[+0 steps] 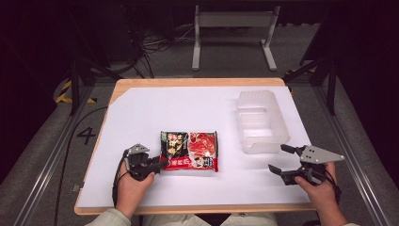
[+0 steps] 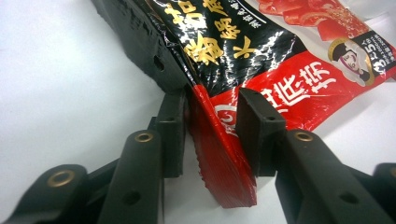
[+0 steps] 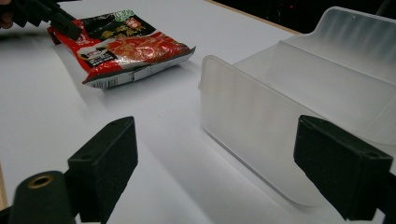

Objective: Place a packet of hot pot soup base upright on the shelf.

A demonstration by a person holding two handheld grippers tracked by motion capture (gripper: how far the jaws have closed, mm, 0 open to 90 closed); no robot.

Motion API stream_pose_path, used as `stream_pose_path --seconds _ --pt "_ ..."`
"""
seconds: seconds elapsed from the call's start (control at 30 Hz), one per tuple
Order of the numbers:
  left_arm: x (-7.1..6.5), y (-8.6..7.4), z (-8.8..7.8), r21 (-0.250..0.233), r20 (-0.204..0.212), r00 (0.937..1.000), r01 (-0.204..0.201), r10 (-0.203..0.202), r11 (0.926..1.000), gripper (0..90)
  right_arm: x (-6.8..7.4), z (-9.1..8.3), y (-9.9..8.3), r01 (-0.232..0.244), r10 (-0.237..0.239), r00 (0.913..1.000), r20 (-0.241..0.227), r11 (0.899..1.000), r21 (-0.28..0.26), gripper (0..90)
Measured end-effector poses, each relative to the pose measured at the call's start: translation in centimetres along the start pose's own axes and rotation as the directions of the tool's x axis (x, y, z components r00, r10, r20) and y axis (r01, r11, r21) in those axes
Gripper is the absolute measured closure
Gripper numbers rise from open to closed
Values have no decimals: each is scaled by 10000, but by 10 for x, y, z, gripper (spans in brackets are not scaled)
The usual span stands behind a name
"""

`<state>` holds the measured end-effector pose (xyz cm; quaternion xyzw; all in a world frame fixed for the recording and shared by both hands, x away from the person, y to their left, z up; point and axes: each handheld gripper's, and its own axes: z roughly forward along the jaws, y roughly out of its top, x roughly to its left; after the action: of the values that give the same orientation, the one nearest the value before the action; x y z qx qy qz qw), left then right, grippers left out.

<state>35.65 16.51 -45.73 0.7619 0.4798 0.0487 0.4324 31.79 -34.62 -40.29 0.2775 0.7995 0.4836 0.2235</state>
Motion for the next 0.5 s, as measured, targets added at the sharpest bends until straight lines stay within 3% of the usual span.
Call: stream_pose_path --seconds 0.17,0.3,0.5 --pt "-3 0 0 -83 -192 9998 -92 90 9999 715 0 0 0 -16 16 10000 9 10000 -4 139" --pt "-8 2 3 -344 -661 9975 -274 250 9990 801 0 0 0 -2 2 10000 20 10000 0 139" --pt "-10 5 4 -472 -789 9967 -203 165 9987 861 -1 -1 0 -23 23 10000 40 10000 6 139"
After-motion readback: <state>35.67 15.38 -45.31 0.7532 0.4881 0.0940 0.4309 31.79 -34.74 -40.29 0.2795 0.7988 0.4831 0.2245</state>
